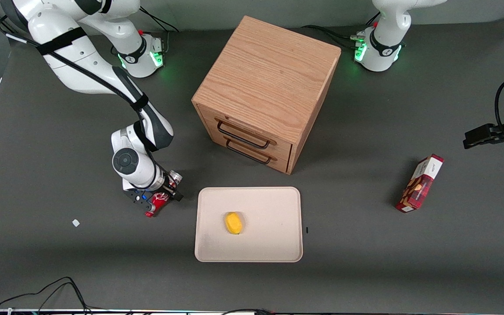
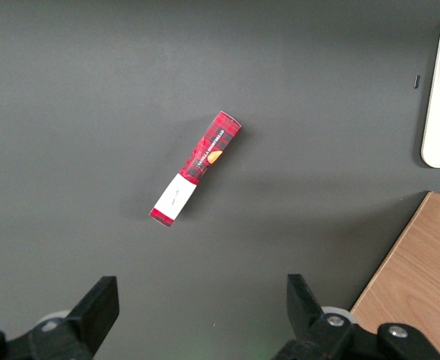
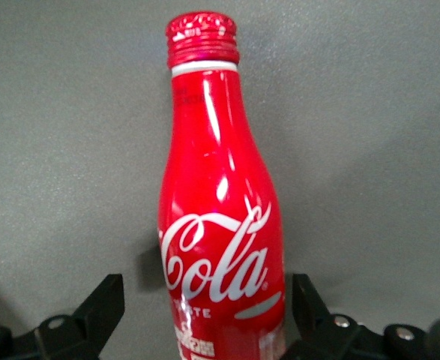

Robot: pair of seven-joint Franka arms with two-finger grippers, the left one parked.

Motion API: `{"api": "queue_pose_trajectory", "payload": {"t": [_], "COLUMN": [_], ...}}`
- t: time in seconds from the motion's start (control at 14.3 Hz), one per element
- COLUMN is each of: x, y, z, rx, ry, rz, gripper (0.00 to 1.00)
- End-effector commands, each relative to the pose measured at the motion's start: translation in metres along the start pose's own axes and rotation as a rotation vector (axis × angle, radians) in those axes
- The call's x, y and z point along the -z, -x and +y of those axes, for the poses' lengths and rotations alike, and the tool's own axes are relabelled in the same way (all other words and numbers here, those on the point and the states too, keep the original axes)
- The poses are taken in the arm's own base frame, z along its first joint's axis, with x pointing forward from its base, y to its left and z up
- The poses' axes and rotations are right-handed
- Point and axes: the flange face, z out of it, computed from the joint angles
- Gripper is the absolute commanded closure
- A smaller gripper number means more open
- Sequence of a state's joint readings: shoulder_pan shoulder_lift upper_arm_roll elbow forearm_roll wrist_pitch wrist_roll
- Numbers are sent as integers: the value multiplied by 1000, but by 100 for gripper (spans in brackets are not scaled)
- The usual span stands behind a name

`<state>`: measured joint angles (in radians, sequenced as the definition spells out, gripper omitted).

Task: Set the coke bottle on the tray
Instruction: 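Close the right gripper on the Coca-Cola bottle, then lift the bottle and carry it over the white tray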

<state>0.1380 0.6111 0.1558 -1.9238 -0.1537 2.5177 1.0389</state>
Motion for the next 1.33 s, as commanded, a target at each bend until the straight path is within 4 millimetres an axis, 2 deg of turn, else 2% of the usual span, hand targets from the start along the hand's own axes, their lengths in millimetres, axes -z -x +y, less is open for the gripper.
{"api": "queue_pose_trajectory", "payload": {"t": [0.0, 0.07, 0.14, 0.56, 0.7, 0.84, 1.12, 1.26], "x": [-1, -1, -1, 1, 11, 48, 143, 191], "y": [-1, -1, -2, 0, -1, -6, -15, -28], "z": [-4, -4, -3, -4, -5, -6, -16, -22], "rx": [2, 8, 9, 19, 20, 27, 15, 5], "ry": [6, 10, 11, 14, 11, 17, 61, 62], "rz": [32, 35, 37, 44, 51, 65, 57, 6], "gripper": [31, 93, 100, 100, 100, 100, 100, 100]}}
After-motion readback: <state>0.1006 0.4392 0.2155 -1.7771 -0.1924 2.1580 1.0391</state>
